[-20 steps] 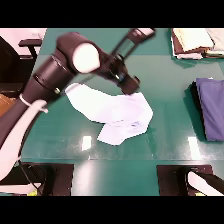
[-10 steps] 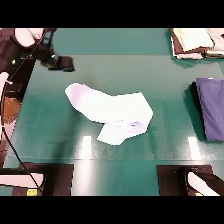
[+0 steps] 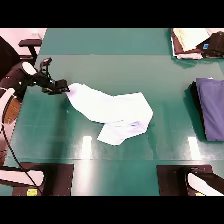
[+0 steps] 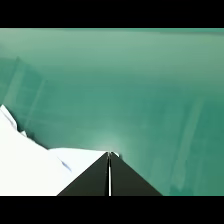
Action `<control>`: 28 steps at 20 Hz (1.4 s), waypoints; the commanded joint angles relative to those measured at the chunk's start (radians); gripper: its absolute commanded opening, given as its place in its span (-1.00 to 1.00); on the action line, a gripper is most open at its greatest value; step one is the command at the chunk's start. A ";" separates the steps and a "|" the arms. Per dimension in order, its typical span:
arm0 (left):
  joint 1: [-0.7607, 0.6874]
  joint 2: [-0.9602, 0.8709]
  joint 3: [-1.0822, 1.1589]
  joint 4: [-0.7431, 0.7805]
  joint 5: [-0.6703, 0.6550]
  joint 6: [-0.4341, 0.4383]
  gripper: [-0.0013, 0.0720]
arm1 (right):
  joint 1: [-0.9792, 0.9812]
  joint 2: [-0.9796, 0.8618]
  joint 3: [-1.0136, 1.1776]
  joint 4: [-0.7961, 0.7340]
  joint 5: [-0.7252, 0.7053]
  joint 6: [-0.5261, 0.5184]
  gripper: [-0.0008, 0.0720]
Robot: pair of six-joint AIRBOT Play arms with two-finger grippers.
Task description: Fold the shirts.
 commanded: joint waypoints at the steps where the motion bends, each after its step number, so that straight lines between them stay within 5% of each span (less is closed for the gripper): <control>1: -0.006 -0.025 -0.026 -0.068 0.078 0.029 0.36 | -0.006 -0.011 -0.023 -0.006 0.049 0.011 -0.93; 3: -0.006 -0.024 -0.018 -0.074 0.089 0.029 -0.71 | -0.032 0.010 -0.110 -0.007 0.063 0.012 -0.93; 4: -0.006 -0.023 -0.006 -0.074 0.083 0.029 -0.91 | -0.049 0.023 -0.175 -0.007 0.071 0.013 -0.93; 7: -0.006 0.010 0.046 -0.074 0.059 0.040 -0.91 | -0.086 0.033 -0.388 -0.003 0.077 0.021 -0.92; 8: -0.006 0.026 0.064 -0.074 0.056 0.045 -0.91 | -0.085 0.022 -0.450 0.003 0.075 0.020 -0.61; 9: -0.006 0.038 0.080 -0.074 0.050 0.045 -0.91 | -0.081 0.000 -0.503 0.004 0.072 0.020 0.03; 10: -0.006 0.048 0.093 -0.074 0.039 0.045 -0.91 | -0.065 -0.032 -0.550 0.011 0.068 0.020 0.32; 17: -0.006 0.067 0.098 -0.073 -0.029 0.075 -0.91 | 0.114 -0.288 -0.660 0.259 -0.077 -0.076 0.32; 20: -0.006 0.067 0.098 -0.074 -0.033 0.075 -0.91 | 0.160 -0.375 -0.608 0.263 -0.079 -0.078 0.30; 21: -0.006 0.067 0.098 -0.074 -0.039 0.075 -0.91 | 0.172 -0.391 -0.591 0.259 -0.080 -0.079 0.01; 23: -0.006 0.069 0.098 -0.073 -0.050 0.075 -0.91 | 0.182 -0.399 -0.555 0.250 -0.092 -0.105 -0.94; 28: -0.006 0.272 0.111 -0.067 0.026 0.091 -0.91 | 0.132 -0.243 -0.388 0.149 -0.079 -0.104 -0.94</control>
